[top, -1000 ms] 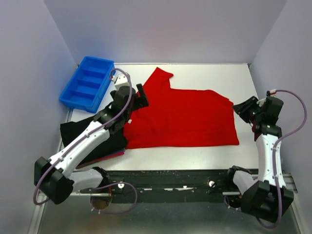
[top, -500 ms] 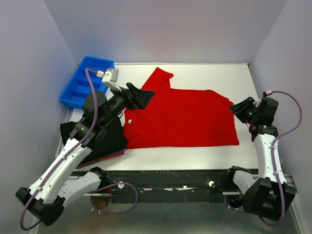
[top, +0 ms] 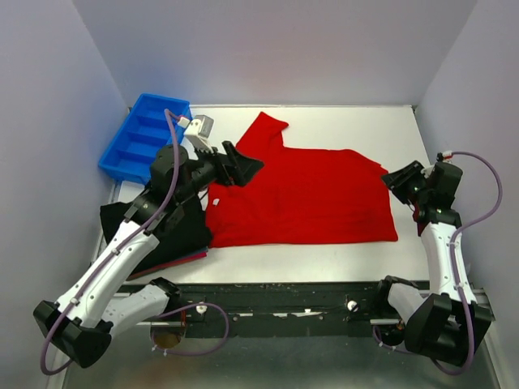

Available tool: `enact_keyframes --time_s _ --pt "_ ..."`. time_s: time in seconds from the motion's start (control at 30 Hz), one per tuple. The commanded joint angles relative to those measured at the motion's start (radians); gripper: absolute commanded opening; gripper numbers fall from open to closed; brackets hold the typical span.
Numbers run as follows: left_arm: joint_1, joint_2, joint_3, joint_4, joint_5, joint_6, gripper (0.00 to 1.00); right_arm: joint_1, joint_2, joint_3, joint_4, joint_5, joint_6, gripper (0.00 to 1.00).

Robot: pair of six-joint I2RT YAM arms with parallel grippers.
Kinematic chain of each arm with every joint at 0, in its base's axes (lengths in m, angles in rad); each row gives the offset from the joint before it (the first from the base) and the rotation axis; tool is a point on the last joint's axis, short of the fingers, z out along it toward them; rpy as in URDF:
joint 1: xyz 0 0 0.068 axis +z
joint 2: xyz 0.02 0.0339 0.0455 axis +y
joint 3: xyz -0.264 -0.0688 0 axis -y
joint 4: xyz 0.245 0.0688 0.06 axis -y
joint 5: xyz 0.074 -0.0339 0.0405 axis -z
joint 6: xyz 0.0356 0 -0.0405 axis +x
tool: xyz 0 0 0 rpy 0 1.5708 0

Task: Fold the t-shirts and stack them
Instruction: Fold the flattened tshirt in 1/3 of the way, then grap the side of the flattened tshirt furthest away from the robot with both arms

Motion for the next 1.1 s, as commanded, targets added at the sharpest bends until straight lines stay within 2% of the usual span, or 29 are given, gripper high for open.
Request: enact_keyframes --time_s 0.0,0.13,0.3,0.4,0.67,0.9,1.07 --pt "-0.002 0.116 0.063 -0.154 -0.002 0.117 0.99 0.002 -0.003 -0.034 0.030 0.001 -0.010 0.47" --pt "-0.004 0.278 0.132 -0.258 -0.129 0.125 0.99 0.002 0.031 0.003 0.000 0.058 -0.012 0.48" --pt "0.004 0.439 0.214 -0.259 -0.349 0.131 0.99 0.002 0.137 0.053 -0.004 0.110 0.003 0.47" --pt "0.013 0.589 0.313 -0.254 -0.424 0.131 0.99 0.002 0.224 0.087 0.000 0.121 0.028 0.46" --pt "0.117 1.037 0.700 -0.308 -0.412 0.137 0.98 0.008 0.485 0.217 0.008 0.169 0.052 0.45" --pt "0.189 1.256 1.000 -0.367 -0.358 0.138 0.98 0.023 0.651 0.365 -0.035 0.222 0.062 0.46" --pt "0.229 1.385 1.169 -0.394 -0.309 0.098 0.98 0.043 0.804 0.527 -0.136 0.250 0.071 0.48"
